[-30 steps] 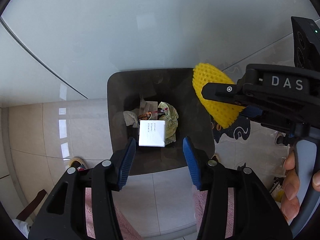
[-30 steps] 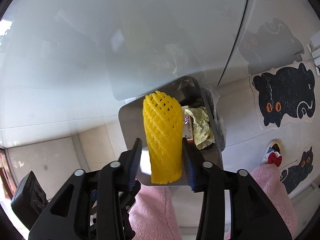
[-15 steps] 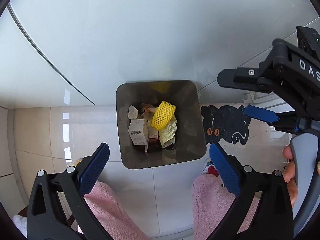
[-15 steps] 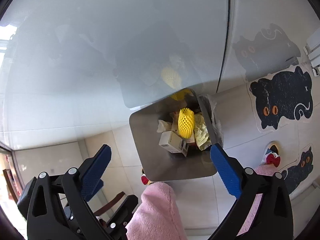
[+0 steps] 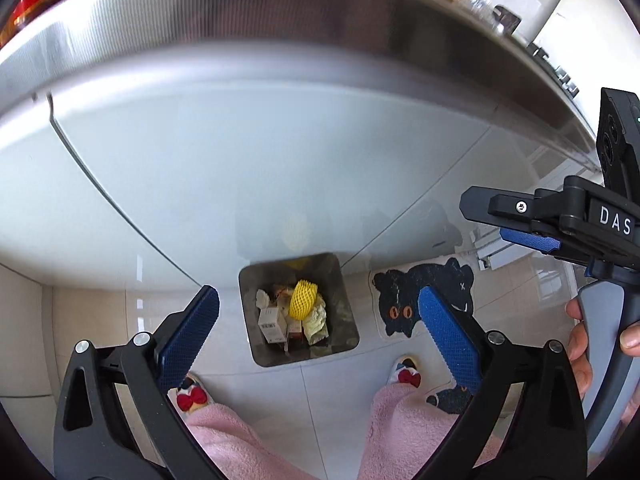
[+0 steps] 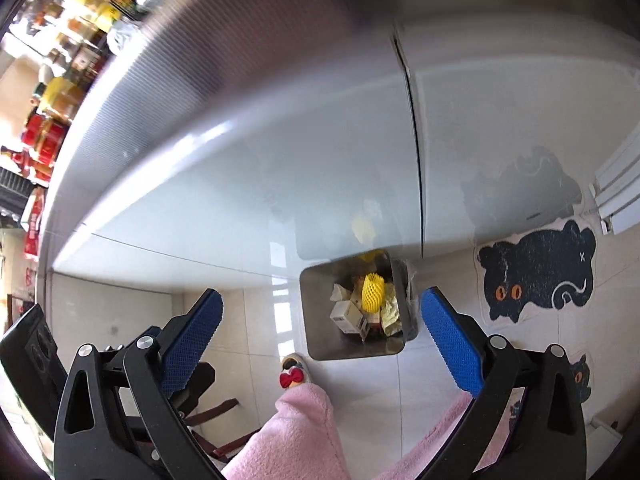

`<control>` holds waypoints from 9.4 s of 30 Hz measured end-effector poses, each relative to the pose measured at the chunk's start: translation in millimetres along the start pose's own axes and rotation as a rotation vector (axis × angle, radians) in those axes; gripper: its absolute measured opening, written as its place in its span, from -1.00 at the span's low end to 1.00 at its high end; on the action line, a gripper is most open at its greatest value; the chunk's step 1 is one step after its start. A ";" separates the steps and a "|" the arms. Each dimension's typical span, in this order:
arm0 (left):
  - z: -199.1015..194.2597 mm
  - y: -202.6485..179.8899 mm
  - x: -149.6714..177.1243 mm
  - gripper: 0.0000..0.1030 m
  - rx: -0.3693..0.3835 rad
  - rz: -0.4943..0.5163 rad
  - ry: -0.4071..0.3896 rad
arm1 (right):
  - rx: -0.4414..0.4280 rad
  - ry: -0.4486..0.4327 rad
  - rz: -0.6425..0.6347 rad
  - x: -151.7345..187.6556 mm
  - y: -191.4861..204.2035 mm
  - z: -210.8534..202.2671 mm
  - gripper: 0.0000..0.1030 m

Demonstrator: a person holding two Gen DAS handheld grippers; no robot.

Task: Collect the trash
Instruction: 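Grasp the chocolate snack wrapper with the left tool while the right tool grasps the clear wrapper, then carry both wrappers down over the floor bin, then open the left tool over the bin while the right tool releases the clear wrapper, then grasp the clear plastic bag with the left tool while the right tool grasps the yellow soap packet, then carry the plastic bag and soap packet down over the floor bin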

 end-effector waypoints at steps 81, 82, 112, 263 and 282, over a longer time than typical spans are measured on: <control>-103.7 -51.0 -139.4 -1.00 0.114 0.092 -0.255 | -0.140 -0.182 -0.230 -83.5 54.7 -105.5 -0.95; -107.4 -49.1 -133.8 -1.00 0.108 0.090 -0.254 | -0.145 -0.169 -0.233 -75.4 56.0 -104.8 -0.95; 90.4 34.2 89.2 -1.00 0.021 -0.137 0.227 | 0.064 0.244 -0.044 101.0 -27.1 116.2 -0.95; -122.9 -42.7 -154.3 -0.71 0.148 0.042 -0.263 | -0.056 -0.218 -0.185 -79.4 41.5 -113.1 -0.73; -28.7 -23.4 -0.8 -0.71 0.131 -0.051 0.053 | 0.022 0.064 -0.189 22.1 6.3 -26.0 -0.73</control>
Point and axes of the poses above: each gripper's, at about its wrist camera, not at the fingertips, and z roughly the way its jaws point, y to its left, x to its underside, the point moved 6 cm from there along z, roughly the way its jaws point, and after that the axes turned 9 degrees about -y, right-handed, at the moved point
